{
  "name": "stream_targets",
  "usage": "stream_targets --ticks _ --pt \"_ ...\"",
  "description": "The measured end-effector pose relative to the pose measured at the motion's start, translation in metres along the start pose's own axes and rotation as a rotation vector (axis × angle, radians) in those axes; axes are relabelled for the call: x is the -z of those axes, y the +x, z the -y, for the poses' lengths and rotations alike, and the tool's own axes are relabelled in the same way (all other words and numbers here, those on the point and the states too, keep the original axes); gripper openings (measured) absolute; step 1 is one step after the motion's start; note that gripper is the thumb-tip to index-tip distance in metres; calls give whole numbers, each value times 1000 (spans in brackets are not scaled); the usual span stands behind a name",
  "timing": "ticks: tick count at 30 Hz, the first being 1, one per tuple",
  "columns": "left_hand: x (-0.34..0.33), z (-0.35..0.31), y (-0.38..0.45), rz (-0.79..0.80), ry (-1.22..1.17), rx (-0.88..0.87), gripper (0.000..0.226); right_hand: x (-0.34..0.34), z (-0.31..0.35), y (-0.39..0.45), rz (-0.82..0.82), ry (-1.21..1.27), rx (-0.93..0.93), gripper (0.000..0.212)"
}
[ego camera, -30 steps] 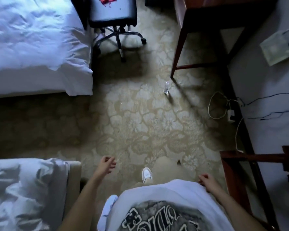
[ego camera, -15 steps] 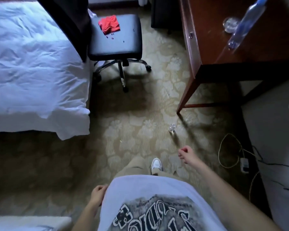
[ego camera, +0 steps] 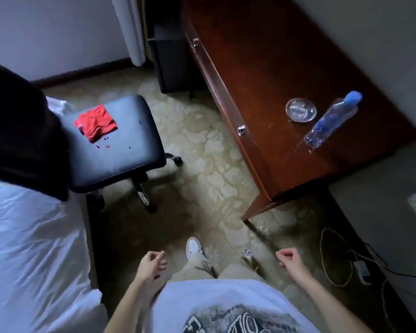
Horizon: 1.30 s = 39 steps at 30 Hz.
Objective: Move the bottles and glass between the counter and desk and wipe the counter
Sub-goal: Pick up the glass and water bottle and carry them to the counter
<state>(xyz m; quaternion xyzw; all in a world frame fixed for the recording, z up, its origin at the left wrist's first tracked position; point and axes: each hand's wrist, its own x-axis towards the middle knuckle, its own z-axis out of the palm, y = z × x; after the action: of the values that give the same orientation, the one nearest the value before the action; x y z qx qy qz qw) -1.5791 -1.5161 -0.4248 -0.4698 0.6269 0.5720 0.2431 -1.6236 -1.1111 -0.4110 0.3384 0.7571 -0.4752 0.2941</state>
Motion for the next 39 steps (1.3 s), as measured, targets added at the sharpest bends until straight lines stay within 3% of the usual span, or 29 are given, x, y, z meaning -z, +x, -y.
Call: stream_targets --ticks 4,8,16,19,23,24,27,36,39 --pt "-16 -161 37 37 233 -184 14 12 86 7 -304 320 121 47" --pt "-64 -282 61 189 328 -331 15 33 170 26 -523 498 252 57" --pt "-230 -446 64 510 384 -539 24 81 284 110 -626 667 349 89" --pt "-285 -484 66 584 444 -555 26 97 307 126 -635 665 345 96" --pt "-339 -513 78 618 699 -536 69 109 319 140 -746 698 254 94" --pt "-352 -518 83 646 737 -527 69 112 322 143 -758 713 238 92" --pt "-386 -528 79 728 714 -447 40 115 324 154 -793 767 194 74" --pt "-426 -526 73 788 822 -590 22 84 307 132 -1047 923 32 42" --pt "-431 -526 79 773 870 -605 11 67 296 115 -1176 959 -31 42"
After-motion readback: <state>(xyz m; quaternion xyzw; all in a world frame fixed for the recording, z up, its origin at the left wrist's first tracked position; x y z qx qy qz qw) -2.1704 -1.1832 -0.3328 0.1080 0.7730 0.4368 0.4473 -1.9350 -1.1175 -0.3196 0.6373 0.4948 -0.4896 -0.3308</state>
